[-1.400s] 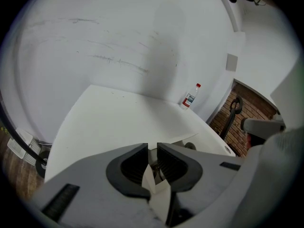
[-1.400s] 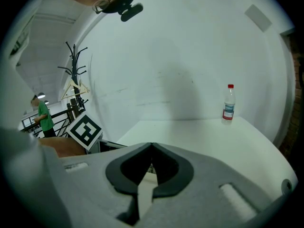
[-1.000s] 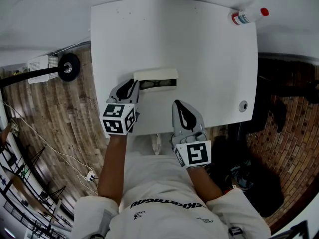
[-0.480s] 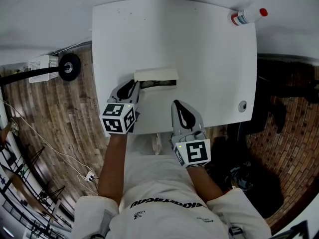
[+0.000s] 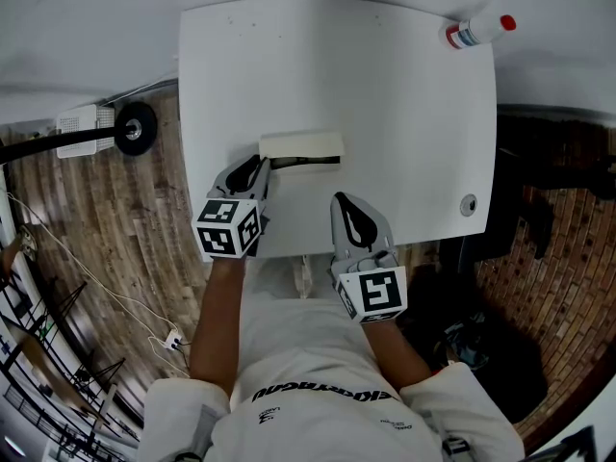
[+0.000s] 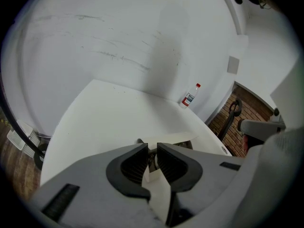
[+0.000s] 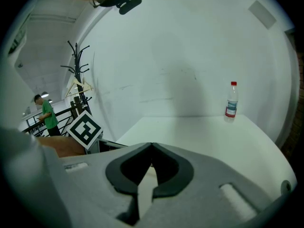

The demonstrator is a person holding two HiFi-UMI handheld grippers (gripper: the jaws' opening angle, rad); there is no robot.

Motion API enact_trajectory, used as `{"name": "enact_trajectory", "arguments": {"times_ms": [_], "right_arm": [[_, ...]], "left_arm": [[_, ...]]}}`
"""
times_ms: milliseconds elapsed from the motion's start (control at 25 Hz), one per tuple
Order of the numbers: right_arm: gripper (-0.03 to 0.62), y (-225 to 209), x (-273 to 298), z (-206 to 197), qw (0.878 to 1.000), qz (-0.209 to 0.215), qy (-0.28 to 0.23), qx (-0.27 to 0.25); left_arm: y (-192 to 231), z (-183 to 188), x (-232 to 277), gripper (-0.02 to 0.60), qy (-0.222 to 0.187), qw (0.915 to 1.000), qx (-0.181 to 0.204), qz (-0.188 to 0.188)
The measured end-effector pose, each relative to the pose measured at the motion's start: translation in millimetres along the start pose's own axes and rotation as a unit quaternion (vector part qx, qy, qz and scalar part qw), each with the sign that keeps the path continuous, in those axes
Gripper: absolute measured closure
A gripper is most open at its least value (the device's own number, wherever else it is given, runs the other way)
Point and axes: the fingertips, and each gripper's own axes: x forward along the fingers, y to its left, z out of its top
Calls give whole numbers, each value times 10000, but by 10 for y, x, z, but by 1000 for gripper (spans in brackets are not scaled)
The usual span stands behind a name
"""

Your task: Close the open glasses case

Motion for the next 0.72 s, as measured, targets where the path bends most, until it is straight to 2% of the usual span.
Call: {"name": "enact_trajectory", "arguments": {"times_ms": [400,720], "right_arm": [[592,-29,-38,3,10000,3,-9,14],[592,-39,-68,-20,10000,4,19,-45]], "left_arm": [[-3,-72,-11,526,-99,9995,-298,-45],[-9,-91,-19,526,-137,9993,-356,-26]]}}
